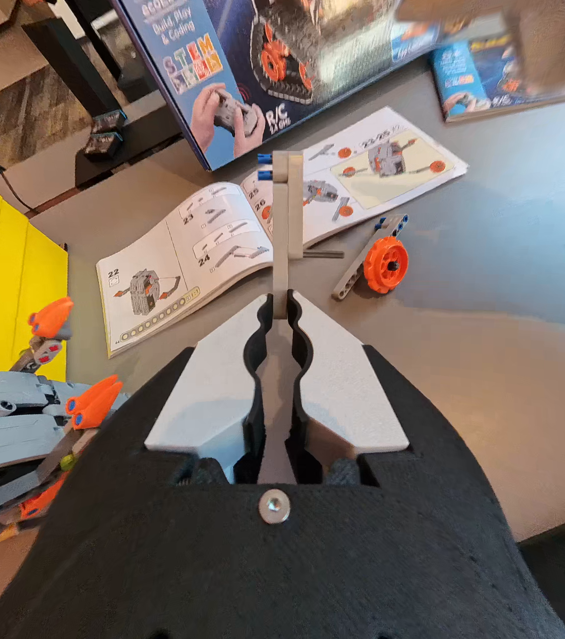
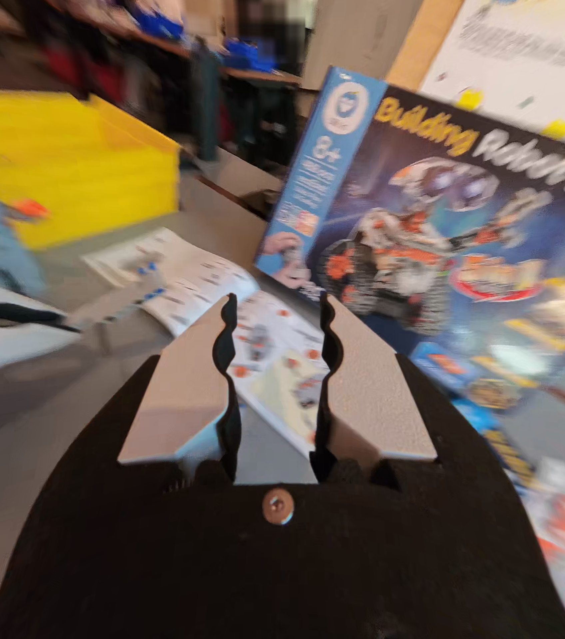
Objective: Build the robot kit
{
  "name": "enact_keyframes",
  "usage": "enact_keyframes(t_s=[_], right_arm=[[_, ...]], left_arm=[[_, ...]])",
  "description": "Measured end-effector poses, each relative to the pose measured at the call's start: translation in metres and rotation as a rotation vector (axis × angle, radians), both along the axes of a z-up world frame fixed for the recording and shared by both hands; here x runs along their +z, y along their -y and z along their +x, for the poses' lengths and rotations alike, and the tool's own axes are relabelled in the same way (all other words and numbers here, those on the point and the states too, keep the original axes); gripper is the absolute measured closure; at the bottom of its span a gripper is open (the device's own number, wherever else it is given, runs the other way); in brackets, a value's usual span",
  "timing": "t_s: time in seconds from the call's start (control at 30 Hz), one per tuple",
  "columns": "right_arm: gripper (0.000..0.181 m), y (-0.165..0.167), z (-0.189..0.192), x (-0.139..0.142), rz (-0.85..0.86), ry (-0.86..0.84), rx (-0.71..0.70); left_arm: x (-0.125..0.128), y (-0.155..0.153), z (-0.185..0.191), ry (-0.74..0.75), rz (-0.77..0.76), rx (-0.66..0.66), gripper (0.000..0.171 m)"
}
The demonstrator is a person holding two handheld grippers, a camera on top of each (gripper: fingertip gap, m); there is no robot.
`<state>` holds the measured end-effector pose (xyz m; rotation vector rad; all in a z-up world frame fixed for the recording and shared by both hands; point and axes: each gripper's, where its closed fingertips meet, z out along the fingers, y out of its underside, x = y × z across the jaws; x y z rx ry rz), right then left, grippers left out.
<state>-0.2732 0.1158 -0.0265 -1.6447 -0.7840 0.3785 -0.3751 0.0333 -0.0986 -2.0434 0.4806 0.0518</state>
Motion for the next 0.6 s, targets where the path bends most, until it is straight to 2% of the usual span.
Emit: enact_keyframes(t_s=[0.1,0.2,0.37,0.43,0.53,0.6], right_arm=[[0.13,0.023,-0.023,0.013,-0.27,-0.37,0.295],[0.126,0.03,-0.025,0.022,-0.479,-0.597,0.441],[0.127,0.038,-0.036,0.003,-0.656,-0.603,0.535],[0.135,0.048,-0.045,-0.004,-0.722,-0.581,0.59],[0.139,0.054,-0.054,-0.022,-0.74,-0.495,0.59],[0.144,0.059,-0.059,-0.023,-0.765,-0.509,0.621]], left_arm=[[0.017,0.0,0.01,0.076,0.065,-0.048,0.165],[0.022,-0.001,0.014,0.089,0.105,-0.062,0.165],[0.017,-0.001,0.02,0.122,0.106,-0.081,0.165],[0.016,-0.001,0.02,0.13,0.103,-0.084,0.165],[0.013,0.0,0.022,0.135,0.099,-0.098,0.165],[0.009,0.002,0.025,0.126,0.084,-0.118,0.165]])
